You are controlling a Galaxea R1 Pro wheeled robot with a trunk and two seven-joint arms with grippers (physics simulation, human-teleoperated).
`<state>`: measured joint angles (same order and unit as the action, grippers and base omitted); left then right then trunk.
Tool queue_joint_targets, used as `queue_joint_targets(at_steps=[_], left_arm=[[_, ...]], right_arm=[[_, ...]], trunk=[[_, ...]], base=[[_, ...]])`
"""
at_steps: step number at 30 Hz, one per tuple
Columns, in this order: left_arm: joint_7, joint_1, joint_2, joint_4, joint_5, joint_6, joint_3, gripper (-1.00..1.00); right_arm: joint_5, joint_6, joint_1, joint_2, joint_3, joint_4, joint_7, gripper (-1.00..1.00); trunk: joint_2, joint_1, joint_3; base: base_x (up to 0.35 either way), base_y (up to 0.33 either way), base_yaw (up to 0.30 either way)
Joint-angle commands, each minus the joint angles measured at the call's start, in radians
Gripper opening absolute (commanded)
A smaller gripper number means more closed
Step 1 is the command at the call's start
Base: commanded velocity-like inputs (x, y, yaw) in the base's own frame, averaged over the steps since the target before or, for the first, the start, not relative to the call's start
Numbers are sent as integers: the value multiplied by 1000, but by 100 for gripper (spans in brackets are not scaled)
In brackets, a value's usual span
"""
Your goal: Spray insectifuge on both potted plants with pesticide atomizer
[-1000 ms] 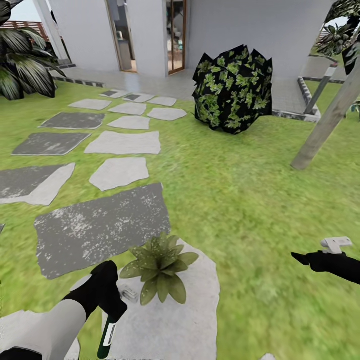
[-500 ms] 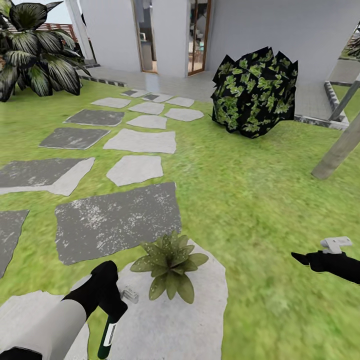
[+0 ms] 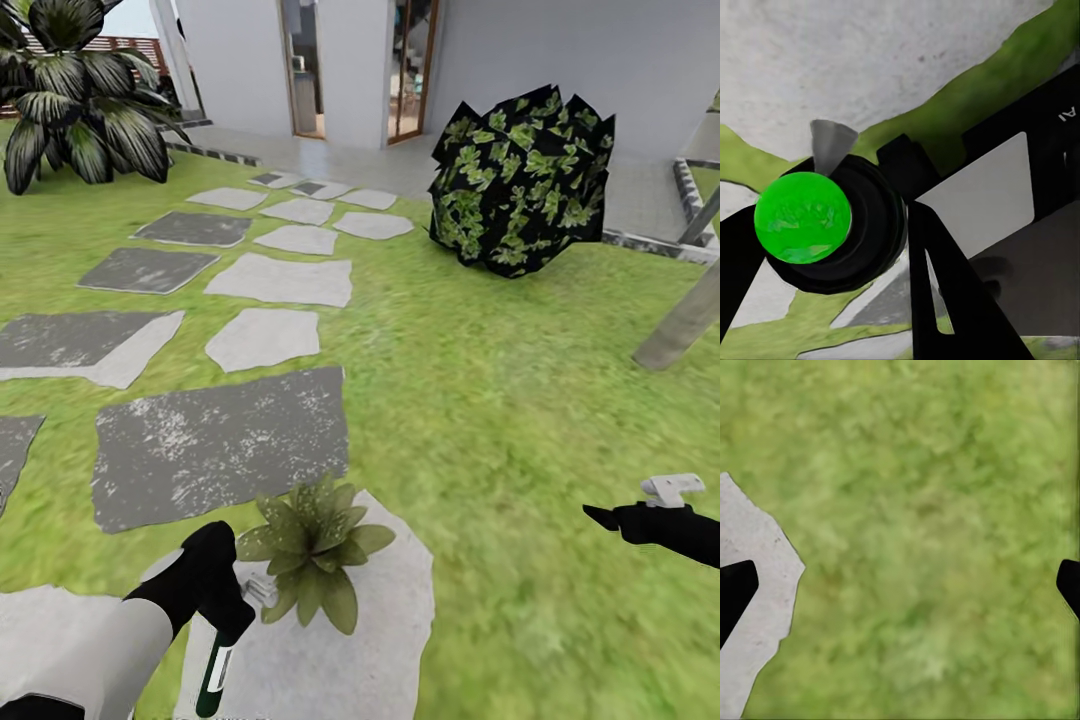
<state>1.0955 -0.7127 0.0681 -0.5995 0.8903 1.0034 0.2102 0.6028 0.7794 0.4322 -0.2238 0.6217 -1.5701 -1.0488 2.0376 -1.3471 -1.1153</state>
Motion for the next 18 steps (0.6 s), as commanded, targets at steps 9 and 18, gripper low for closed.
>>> queue_joint_targets(at_steps=[9,18], left_arm=[[9,-1,-11,-2,10,6,3,-100],[9,-1,-13,-2,9,6,3,-100]], right_arm=[[9,2,1,0,1,-1,-9,100],[8,1,1,-3,3,-1,-9,100]], trunk=[[0,0,-6],[0,0,-6]], base=[[-97,-302,156],[-45,-70,9]])
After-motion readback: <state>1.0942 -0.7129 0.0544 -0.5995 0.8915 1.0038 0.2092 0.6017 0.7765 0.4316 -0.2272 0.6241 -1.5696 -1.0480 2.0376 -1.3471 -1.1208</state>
